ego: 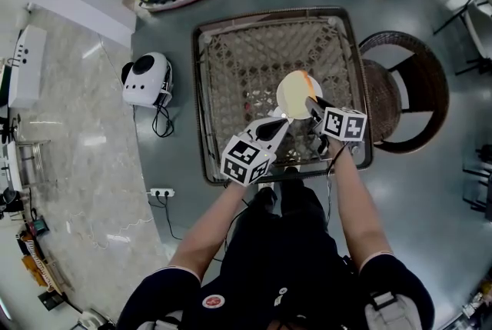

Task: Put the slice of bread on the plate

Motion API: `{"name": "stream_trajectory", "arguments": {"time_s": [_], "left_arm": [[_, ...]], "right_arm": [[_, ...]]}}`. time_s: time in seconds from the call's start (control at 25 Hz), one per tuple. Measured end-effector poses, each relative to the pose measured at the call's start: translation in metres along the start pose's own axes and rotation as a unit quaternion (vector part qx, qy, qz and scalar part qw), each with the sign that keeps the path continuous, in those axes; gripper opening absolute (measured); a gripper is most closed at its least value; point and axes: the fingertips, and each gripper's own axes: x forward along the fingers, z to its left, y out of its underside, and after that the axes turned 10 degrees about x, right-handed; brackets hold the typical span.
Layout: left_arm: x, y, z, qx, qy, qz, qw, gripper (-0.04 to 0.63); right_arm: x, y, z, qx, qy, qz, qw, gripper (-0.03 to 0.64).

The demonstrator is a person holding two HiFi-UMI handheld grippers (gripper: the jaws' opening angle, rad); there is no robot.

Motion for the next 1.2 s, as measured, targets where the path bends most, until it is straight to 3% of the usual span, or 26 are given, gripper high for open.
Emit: {"name": "stream_trajectory", "arguments": {"time_s": [0.68,1.2], "left_arm": [[0.013,0.001,0.003,-0.013,-0.017,0.011,0.9997,0.006],[0.016,-0.004,0.006,-0.013,-0.018,0.014,0.9996,0.006]], "right_arm": [[0.006,-0.004,-0.046,-0.017,0.056,-0.029,0.998,0.095],[0.012,-0.002,-0.061,-0.021,0.079,-0.017,0.997,0.113]]}}
